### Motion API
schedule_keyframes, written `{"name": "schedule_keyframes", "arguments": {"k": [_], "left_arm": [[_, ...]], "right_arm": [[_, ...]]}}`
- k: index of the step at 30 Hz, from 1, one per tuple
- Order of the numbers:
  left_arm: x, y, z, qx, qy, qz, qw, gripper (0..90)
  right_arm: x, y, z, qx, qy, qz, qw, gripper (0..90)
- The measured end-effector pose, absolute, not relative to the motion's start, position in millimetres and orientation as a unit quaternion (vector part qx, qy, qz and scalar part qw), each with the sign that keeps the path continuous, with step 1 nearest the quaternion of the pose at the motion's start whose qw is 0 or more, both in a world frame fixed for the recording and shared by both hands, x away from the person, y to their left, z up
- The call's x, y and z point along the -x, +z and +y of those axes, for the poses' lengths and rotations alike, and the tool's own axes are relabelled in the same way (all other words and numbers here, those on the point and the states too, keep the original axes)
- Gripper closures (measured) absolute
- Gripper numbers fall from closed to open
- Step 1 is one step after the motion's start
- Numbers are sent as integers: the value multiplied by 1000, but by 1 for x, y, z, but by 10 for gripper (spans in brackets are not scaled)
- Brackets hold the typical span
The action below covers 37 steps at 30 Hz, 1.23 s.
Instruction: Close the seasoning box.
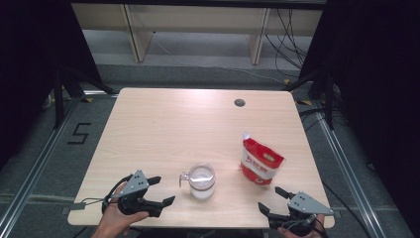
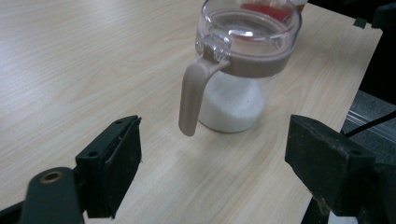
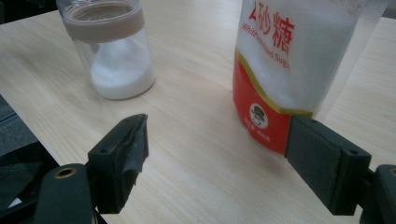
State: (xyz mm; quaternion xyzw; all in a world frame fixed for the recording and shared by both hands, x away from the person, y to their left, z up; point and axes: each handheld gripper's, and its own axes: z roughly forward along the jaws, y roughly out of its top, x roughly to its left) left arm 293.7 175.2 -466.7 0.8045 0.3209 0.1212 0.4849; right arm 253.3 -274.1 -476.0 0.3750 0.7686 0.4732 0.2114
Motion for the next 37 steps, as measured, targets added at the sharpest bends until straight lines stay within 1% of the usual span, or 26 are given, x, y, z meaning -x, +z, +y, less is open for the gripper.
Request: {"name": "schedule_keyframes", "arguments": {"k": [4, 5, 7, 9, 10, 12, 14, 16, 17, 18, 19, 21, 23, 24, 26, 27, 30, 31, 32, 33, 36, 37], "left_arm": [[-290, -472, 178, -807, 118, 320, 481, 165], [-290, -472, 179, -810, 115, 315, 482, 161], [-288, -474, 181, -808, 113, 314, 485, 159], [-286, -477, 182, -810, 114, 313, 482, 157], [-285, -478, 182, -810, 120, 314, 480, 157], [-282, -481, 183, -812, 138, 316, 471, 159], [-282, -482, 185, -819, 142, 305, 464, 162], [-279, -484, 184, -813, 135, 325, 463, 164], [-280, -486, 185, -815, 136, 322, 462, 165], [-280, -486, 186, -819, 138, 320, 456, 167], [-281, -486, 187, -823, 146, 315, 449, 169], [-279, -488, 187, -816, 136, 332, 453, 169], [-280, -489, 187, -815, 138, 330, 455, 169], [-280, -488, 188, -817, 142, 330, 450, 169], [-280, -488, 189, -818, 142, 331, 448, 169], [-280, -488, 188, -817, 137, 333, 450, 169], [-281, -488, 189, -821, 140, 325, 447, 169], [-280, -488, 188, -817, 136, 334, 449, 169], [-281, -488, 188, -819, 138, 331, 448, 169], [-280, -488, 188, -817, 135, 334, 449, 169], [-282, -489, 188, -825, 138, 322, 444, 169], [-281, -489, 187, -822, 135, 328, 446, 169]], "right_arm": [[-253, -476, -274, -380, 470, 770, 204, 221], [-253, -477, -273, -380, 470, 769, 208, 217], [-251, -477, -272, -393, 471, 765, 195, 213], [-252, -477, -273, -388, 469, 769, 197, 210], [-255, -478, -275, -374, 471, 769, 217, 209], [-255, -477, -275, -374, 474, 767, 217, 208], [-255, -477, -275, -378, 470, 769, 212, 202], [-254, -477, -274, -384, 468, 770, 202, 190], [-253, -478, -273, -398, 469, 763, 198, 189], [-255, -479, -275, -384, 466, 769, 209, 187], [-256, -479, -276, -388, 465, 769, 205, 187], [-256, -480, -277, -393, 460, 770, 204, 187], [-256, -481, -277, -394, 459, 770, 202, 186], [-257, -482, -278, -386, 461, 771, 209, 185], [-257, -482, -277, -391, 455, 772, 208, 183], [-255, -481, -276, -401, 456, 770, 197, 182], [-257, -482, -277, -391, 454, 774, 205, 181], [-257, -482, -278, -390, 453, 775, 205, 183], [-257, -482, -278, -389, 454, 775, 206, 183], [-255, -481, -276, -400, 453, 772, 195, 183], [-255, -482, -277, -399, 453, 774, 194, 182], [-256, -482, -277, -398, 451, 774, 198, 181]]}}
